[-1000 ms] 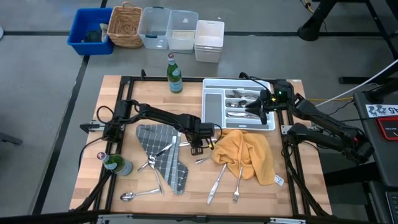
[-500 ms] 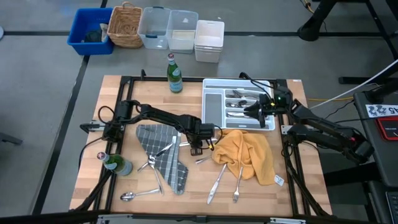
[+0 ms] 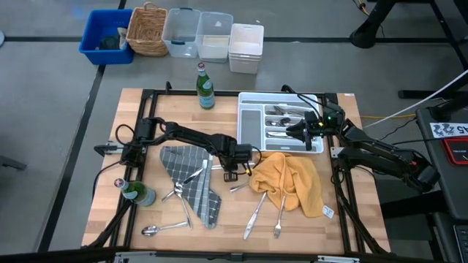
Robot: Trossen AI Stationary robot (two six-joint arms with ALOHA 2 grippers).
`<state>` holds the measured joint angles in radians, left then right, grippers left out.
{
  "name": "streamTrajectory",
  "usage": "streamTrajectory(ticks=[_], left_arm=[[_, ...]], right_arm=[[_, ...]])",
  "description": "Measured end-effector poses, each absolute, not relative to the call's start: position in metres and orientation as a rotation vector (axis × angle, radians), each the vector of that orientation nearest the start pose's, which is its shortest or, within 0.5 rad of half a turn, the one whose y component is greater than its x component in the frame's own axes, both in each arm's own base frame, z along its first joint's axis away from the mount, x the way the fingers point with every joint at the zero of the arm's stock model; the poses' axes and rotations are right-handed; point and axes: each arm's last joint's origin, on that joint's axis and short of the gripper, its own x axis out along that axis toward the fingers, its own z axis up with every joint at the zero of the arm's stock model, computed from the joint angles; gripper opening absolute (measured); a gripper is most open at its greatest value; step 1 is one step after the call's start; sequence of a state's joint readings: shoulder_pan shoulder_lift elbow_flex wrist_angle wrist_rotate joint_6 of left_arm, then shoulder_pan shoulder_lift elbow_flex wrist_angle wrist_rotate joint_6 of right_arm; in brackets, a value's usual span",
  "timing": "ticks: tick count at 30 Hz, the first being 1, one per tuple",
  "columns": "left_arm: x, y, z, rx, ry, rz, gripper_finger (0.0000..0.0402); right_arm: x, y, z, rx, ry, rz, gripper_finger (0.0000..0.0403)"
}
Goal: Sort silverware
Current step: Put the silver knife into the cutlery tray
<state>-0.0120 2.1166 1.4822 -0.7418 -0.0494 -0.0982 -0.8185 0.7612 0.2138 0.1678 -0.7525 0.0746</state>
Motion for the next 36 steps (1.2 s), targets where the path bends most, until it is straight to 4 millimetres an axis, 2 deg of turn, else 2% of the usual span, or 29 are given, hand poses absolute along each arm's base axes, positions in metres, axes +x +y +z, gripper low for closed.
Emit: streamTrajectory(ticks=[7,16,28,36], left_arm=[[0.408,-0.003,0.137,-0.043,1.377,0.102,0.0021],[0.41,-0.003,0.139,-0.076,1.369,0.128,0.0039],[0.416,-0.004,0.146,-0.206,1.338,0.212,0.0042],[0.417,-0.004,0.147,-0.221,1.331,0.208,0.0042]], right_arm=[[0.118,-0.097,0.176,0.35,0.266,-0.077,0.0115],[0.118,-0.097,0.176,0.35,0.266,-0.077,0.0115],[0.118,-0.097,0.177,0.349,0.266,-0.078,0.0115],[0.118,-0.097,0.177,0.361,0.265,-0.079,0.0115]])
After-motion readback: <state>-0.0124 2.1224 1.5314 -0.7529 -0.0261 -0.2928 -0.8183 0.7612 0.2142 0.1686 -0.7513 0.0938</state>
